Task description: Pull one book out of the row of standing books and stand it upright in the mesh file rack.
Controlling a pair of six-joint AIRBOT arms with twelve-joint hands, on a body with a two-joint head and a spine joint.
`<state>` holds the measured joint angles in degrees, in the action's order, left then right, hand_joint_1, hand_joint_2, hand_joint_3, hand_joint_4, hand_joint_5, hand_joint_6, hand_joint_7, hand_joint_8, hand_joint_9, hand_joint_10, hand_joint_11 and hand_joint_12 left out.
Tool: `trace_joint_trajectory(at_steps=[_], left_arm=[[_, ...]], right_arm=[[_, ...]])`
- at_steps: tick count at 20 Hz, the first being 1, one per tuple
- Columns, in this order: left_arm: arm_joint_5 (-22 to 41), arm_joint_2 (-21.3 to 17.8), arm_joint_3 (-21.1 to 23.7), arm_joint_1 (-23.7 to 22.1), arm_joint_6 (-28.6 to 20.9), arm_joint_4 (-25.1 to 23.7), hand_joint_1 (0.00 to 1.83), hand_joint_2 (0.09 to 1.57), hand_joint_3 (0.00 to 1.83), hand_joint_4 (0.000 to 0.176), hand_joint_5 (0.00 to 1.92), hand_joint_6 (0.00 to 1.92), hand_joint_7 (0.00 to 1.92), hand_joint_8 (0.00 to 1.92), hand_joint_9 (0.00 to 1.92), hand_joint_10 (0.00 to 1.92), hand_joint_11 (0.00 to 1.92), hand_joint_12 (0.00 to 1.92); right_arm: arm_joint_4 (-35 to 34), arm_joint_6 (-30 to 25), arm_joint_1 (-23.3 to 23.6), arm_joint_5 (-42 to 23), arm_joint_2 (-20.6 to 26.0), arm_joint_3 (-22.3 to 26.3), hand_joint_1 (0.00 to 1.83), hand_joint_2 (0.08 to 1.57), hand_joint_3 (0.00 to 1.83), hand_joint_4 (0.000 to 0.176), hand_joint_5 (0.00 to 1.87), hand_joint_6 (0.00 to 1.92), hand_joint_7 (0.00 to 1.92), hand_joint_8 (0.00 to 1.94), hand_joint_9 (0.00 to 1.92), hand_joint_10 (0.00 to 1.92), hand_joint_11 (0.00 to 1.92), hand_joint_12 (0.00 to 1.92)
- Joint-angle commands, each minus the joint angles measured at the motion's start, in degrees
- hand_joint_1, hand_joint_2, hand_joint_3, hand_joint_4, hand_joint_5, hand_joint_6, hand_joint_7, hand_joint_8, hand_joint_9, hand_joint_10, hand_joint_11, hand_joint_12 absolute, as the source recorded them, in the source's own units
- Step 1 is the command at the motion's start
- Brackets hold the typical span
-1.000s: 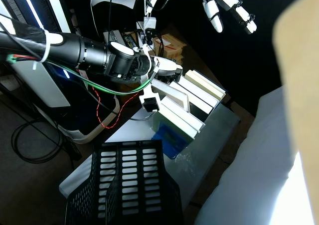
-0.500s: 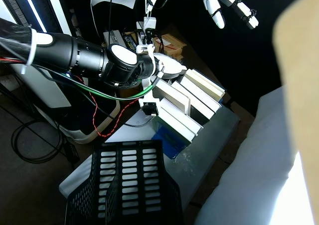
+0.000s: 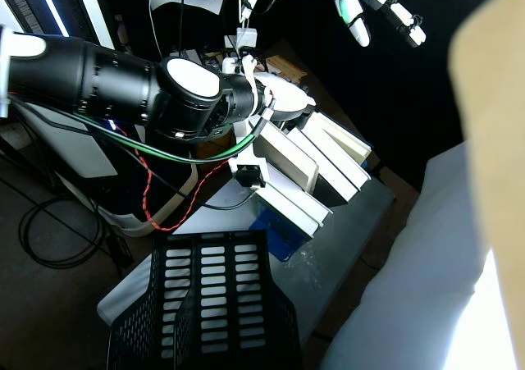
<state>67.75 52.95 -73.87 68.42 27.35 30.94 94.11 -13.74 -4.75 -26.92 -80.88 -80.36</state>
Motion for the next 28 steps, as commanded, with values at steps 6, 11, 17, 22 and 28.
trace_joint_trajectory(at_steps=[6,11,17,22,28], left_arm=[[6.8,-0.5,-0.5,-0.7,0.0,1.2,0.61,1.4,0.0,0.034,0.06,0.0,0.0,0.0,0.0,0.0,0.0,0.0],[6.4,-0.2,-0.7,-1.3,0.0,0.7,0.54,1.41,0.0,0.047,0.04,0.0,0.0,0.0,0.0,0.0,0.0,0.0],[6.1,0.1,-0.7,-1.4,-0.2,0.4,0.58,1.41,0.0,0.022,0.06,0.01,0.0,0.0,0.0,0.0,0.0,0.0],[5.8,0.3,-0.6,-1.4,-0.2,0.4,0.57,1.4,0.0,0.024,0.08,0.01,0.0,0.0,0.0,0.0,0.0,0.0],[5.7,0.3,-0.6,-1.4,-0.3,0.3,0.65,1.39,0.0,0.034,0.08,0.0,0.01,0.0,0.0,0.0,0.0,0.0]], right_arm=[[-2.3,0.6,3.6,2.8,3.3,0.5,1.36,1.19,0.0,0.0,0.77,1.12,0.83,1.23,0.82,1.53,0.68,1.79],[-2.6,0.6,5.1,2.6,4.9,1.4,1.23,1.2,0.0,0.0,0.84,1.01,0.84,1.49,0.81,1.7,0.71,1.92],[-3.1,0.5,5.2,2.5,8.7,3.0,1.35,1.22,0.0,0.0,0.73,1.11,0.79,1.36,0.73,1.64,0.63,1.91],[-3.6,1.1,5.6,2.5,8.8,2.5,1.23,1.19,0.0,0.0,0.87,0.97,0.84,1.52,0.82,1.8,0.74,1.92],[-4.2,1.1,5.9,2.5,9.3,2.6,1.33,1.24,0.0,0.0,0.76,1.12,0.75,1.46,0.63,1.7,0.42,1.92]])
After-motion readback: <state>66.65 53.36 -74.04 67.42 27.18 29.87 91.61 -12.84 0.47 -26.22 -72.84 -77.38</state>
